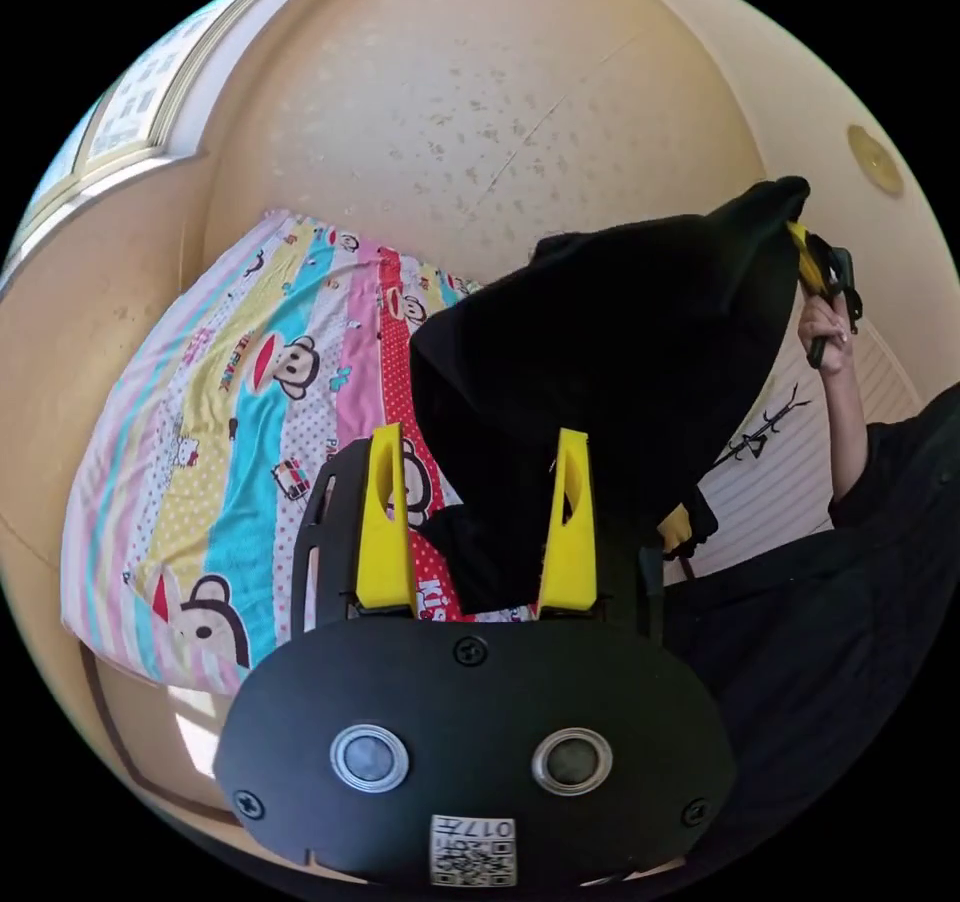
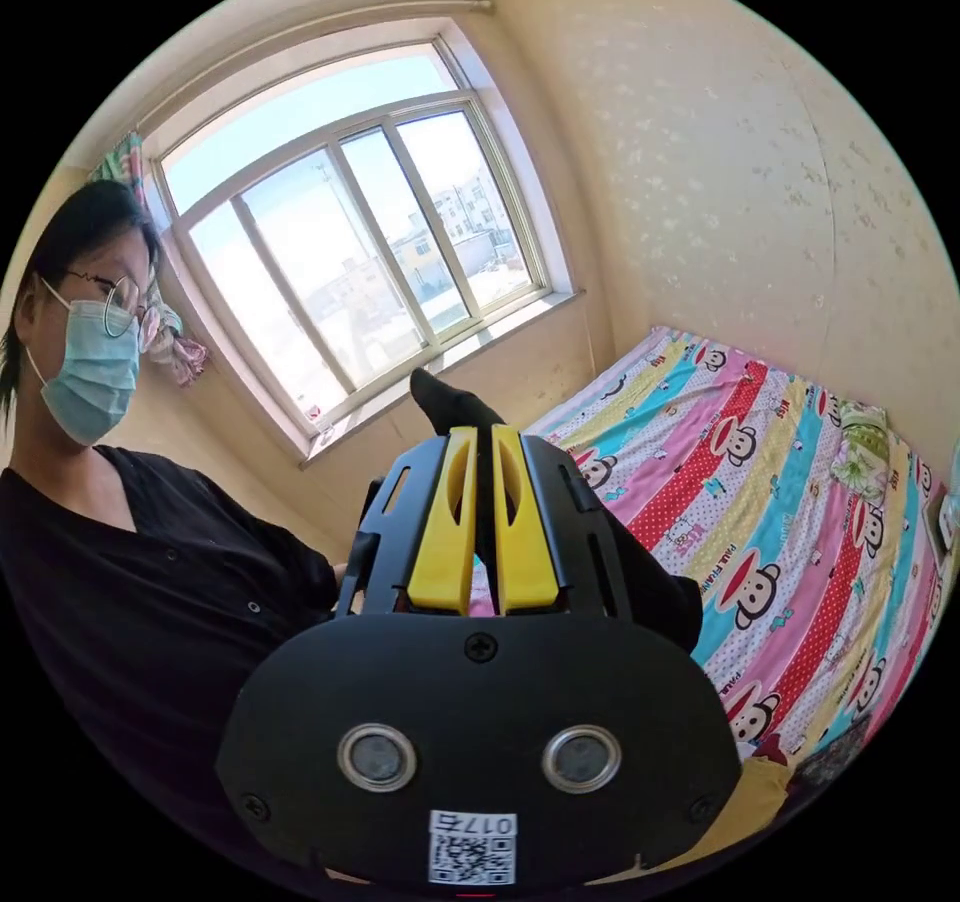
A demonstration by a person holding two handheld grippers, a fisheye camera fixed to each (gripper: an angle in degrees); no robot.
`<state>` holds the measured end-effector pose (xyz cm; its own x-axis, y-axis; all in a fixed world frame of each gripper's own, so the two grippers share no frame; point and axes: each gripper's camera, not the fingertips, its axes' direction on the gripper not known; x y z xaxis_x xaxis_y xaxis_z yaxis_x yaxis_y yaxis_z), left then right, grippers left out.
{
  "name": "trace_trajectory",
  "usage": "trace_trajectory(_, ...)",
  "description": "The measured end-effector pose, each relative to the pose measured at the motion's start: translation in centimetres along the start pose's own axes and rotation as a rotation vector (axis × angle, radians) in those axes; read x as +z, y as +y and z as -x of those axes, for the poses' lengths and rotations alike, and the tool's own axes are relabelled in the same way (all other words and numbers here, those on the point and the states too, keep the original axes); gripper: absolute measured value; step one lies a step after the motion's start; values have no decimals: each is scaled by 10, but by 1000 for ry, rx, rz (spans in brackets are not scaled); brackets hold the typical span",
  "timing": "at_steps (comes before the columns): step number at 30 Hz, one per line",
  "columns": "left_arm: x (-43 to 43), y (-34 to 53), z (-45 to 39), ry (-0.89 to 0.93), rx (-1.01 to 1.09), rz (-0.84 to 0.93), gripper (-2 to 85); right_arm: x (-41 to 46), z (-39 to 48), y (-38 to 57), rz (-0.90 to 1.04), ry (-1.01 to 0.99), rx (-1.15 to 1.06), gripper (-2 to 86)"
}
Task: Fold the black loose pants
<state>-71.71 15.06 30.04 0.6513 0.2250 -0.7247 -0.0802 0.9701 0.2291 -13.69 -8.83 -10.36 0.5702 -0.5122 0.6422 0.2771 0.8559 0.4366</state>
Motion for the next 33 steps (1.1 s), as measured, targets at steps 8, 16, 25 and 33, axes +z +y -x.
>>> trace_trajectory(8, -65, -28, -131, 18, 518, -75, 209, -152, 80, 3, -254, 98, -163, 25)
trace_trajectory(16, -129, -28, -196, -172, 704, -115, 180, -203, 111, -18, -404, 58, -199, 22)
trace_trajectory(25, -175, -88, -240, 265, 690, -438, 37, -244, 137, -7, -467, 137, -212, 15)
trace_trajectory(33, -269, -134, -258, 358, 622, -760, 26, -326, 139, 80, -673, 89, -222, 13)
